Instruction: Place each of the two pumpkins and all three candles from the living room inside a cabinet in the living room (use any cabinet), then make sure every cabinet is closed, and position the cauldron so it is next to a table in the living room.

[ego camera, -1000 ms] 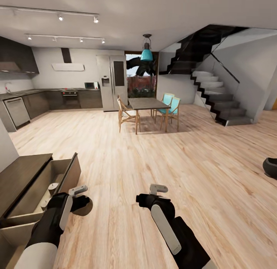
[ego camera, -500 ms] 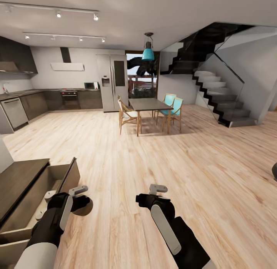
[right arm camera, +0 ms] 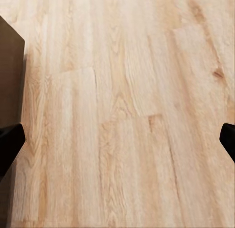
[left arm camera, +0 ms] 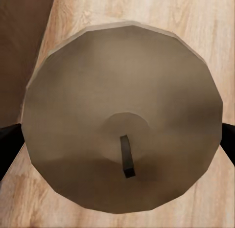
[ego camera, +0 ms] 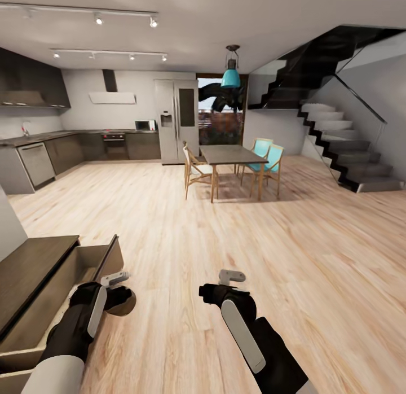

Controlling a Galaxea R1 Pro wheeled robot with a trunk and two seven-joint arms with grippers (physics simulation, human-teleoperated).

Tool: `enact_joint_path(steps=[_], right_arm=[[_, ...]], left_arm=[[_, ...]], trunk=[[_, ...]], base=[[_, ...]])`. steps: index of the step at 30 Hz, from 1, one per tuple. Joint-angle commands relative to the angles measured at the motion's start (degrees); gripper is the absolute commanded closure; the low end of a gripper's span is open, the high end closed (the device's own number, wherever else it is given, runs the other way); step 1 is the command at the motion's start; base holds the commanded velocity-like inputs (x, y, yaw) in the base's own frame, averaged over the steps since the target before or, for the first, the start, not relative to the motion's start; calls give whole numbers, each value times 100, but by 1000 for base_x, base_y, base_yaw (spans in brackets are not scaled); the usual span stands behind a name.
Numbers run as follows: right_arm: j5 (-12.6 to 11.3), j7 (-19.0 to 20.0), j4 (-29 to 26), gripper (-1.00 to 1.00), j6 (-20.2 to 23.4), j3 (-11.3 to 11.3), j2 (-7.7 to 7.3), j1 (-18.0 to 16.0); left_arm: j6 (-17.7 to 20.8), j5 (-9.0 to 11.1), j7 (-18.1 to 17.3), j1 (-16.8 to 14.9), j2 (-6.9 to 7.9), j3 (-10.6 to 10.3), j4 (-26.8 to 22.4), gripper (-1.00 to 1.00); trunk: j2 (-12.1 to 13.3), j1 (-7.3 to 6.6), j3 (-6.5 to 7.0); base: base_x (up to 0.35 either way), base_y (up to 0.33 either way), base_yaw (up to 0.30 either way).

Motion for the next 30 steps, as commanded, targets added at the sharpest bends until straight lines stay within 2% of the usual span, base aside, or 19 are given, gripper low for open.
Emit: enact_joint_path(steps=[1,9,30], right_arm=[[-53,-57,-7,-100,9,4,0,-5],[-49,-57,-7,-100,9,5,0,-5],[-44,-56,-16,-100,7,62,0,-5]], left_arm=[[22,43,35,-6,-6,9,-5,100],[22,43,35,-2,-6,9,-5,100],[9,43,35,3,-6,1,-5,100]], trunk=[[-3,3,-6],[-3,3,-9],[-3,3,-11]], base=[[309,-12,288],[291,-107,250],[335,-2,7]])
